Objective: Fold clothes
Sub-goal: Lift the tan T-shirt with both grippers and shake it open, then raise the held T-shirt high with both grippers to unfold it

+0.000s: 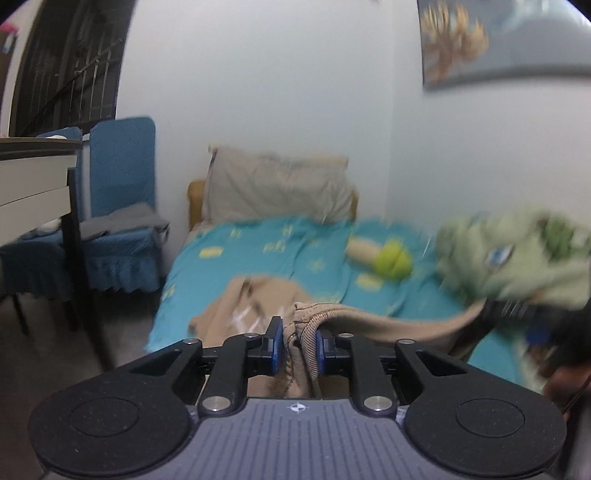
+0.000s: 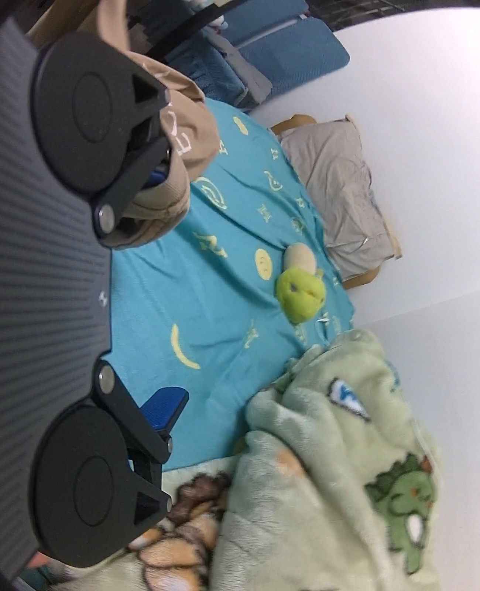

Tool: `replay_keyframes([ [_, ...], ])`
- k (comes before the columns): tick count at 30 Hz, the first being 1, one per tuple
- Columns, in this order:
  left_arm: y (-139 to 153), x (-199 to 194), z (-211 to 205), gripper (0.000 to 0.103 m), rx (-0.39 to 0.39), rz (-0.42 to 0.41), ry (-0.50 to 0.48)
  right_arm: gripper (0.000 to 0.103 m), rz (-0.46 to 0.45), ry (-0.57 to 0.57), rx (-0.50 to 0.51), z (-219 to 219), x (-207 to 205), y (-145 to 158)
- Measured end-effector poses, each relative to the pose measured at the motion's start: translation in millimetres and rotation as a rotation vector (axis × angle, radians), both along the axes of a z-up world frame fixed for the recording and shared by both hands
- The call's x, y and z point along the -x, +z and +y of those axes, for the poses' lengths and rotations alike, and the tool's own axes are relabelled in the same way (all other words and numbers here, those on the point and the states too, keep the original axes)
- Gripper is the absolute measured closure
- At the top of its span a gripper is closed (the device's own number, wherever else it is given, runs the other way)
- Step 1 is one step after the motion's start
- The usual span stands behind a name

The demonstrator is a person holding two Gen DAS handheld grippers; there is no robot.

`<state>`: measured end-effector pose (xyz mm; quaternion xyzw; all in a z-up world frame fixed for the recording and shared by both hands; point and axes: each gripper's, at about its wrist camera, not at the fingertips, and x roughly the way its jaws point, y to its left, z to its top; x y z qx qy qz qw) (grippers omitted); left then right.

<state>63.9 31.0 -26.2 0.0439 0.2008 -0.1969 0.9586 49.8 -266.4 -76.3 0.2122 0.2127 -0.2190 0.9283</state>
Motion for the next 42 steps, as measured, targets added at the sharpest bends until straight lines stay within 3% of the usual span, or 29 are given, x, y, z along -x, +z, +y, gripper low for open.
replay_keyframes([
  [6,-35,-21,-19,0.074,-0.212,0.123,0.056,0.000,-0.040,0.015,-0.012,4,-1,-2],
  [8,-46,-29,-22,0.067,-0.278,0.173,0.075,0.000,-0.069,0.020,0.002,5,2,3],
  [10,-58,-37,-22,0.052,-0.329,0.240,0.099,0.000,-0.098,0.017,0.020,6,5,8],
  [12,-68,-45,-20,0.048,-0.362,0.294,0.125,0.000,-0.127,0.010,0.042,6,9,12],
  [15,-60,-47,-7,0.043,-0.302,0.261,0.181,0.000,-0.170,0.000,0.074,7,15,19],
  [18,-40,-42,16,0.039,-0.186,0.169,0.299,0.000,-0.119,0.000,0.102,7,9,15],
  [23,-6,-29,48,0.028,-0.012,0.041,0.439,0.000,0.200,0.093,0.113,10,-32,-21],
  [26,8,-21,54,0.028,0.020,-0.019,0.471,0.000,0.224,0.132,0.129,18,-40,-24],
  [28,21,-15,57,0.028,0.047,-0.056,0.472,0.000,0.160,0.113,0.165,21,-34,-10],
  [32,62,0,59,0.027,0.136,-0.139,0.460,0.000,-0.012,0.061,0.243,17,-17,47],
  [39,195,32,55,0.027,0.208,-0.407,0.477,0.000,-0.389,0.030,0.541,32,20,200],
  [42,258,46,54,0.027,0.239,-0.521,0.479,0.000,-0.493,0.052,0.532,26,39,262],
])
